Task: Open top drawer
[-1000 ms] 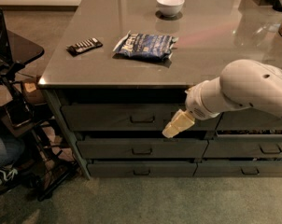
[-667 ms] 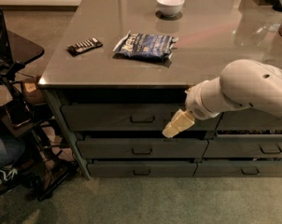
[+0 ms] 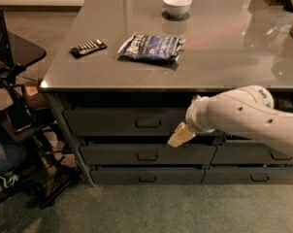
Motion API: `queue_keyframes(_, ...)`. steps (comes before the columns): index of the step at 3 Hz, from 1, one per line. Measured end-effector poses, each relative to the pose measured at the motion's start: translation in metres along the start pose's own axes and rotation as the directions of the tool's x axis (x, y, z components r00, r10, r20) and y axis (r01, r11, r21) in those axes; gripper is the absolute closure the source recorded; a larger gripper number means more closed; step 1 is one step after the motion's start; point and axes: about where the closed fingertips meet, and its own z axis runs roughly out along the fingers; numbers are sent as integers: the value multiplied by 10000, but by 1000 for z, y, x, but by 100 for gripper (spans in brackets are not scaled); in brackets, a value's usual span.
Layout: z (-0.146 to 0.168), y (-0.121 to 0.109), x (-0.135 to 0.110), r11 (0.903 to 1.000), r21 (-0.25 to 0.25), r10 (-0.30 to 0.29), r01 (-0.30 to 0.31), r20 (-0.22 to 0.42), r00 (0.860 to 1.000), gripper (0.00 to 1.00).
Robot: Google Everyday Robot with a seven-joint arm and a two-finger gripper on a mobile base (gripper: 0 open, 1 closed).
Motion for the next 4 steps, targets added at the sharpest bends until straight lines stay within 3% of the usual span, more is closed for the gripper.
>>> queue_keyframes(1, 12, -11, 2, 9986, 518, -130, 129, 5, 9999, 0)
queue_keyframes(2, 12, -11, 2, 9986, 520, -128, 127, 7, 9999, 0)
queue_keyframes(3, 48, -6, 19, 9985, 130, 540, -541, 59, 9985, 0)
queue_keyframes(4, 74, 9, 36, 9966, -325, 748, -754, -188, 9970, 0)
